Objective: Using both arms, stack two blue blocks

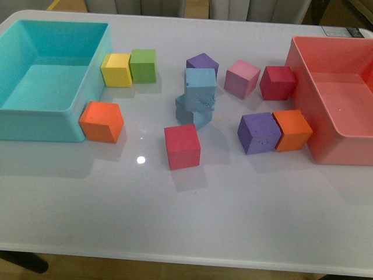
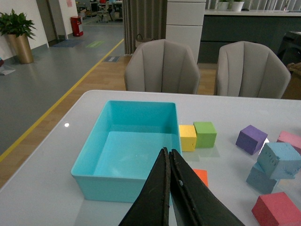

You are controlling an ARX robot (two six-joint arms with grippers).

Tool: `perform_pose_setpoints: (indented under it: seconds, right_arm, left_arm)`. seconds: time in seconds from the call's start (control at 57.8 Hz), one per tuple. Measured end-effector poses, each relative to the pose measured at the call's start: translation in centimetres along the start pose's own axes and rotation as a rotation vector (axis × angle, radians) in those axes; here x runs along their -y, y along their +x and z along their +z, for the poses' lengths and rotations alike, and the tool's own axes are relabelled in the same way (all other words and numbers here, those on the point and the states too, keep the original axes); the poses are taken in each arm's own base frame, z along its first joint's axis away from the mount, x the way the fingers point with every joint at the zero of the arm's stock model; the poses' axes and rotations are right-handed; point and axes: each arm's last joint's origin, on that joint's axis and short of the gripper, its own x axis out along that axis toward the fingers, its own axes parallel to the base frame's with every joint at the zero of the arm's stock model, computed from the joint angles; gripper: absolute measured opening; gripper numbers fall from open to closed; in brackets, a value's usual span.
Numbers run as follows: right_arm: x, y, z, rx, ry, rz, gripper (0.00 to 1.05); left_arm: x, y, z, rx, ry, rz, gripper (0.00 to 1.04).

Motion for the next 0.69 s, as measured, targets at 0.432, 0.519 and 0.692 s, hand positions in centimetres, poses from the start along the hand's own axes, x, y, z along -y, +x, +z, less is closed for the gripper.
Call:
perform_pose_setpoints:
  seconds: [0.432, 0.519, 0.692]
  right_arm:
    - [0.0, 0.0, 0.0, 0.0, 0.0, 0.0, 0.96]
    - [0.0, 0.0, 0.0, 0.0, 0.0, 0.0, 0.96]
    - [0.0, 0.0, 0.0, 0.0, 0.0, 0.0, 0.96]
  left_arm:
    - [0.0, -1.3, 0.1, 0.003, 0.0, 0.0, 0.02]
    - [0.0, -1.4, 0.0, 0.003, 0.0, 0.0, 0.02]
    - [0.0, -2.6, -0.3, -0.008, 0.001, 0.0, 0.02]
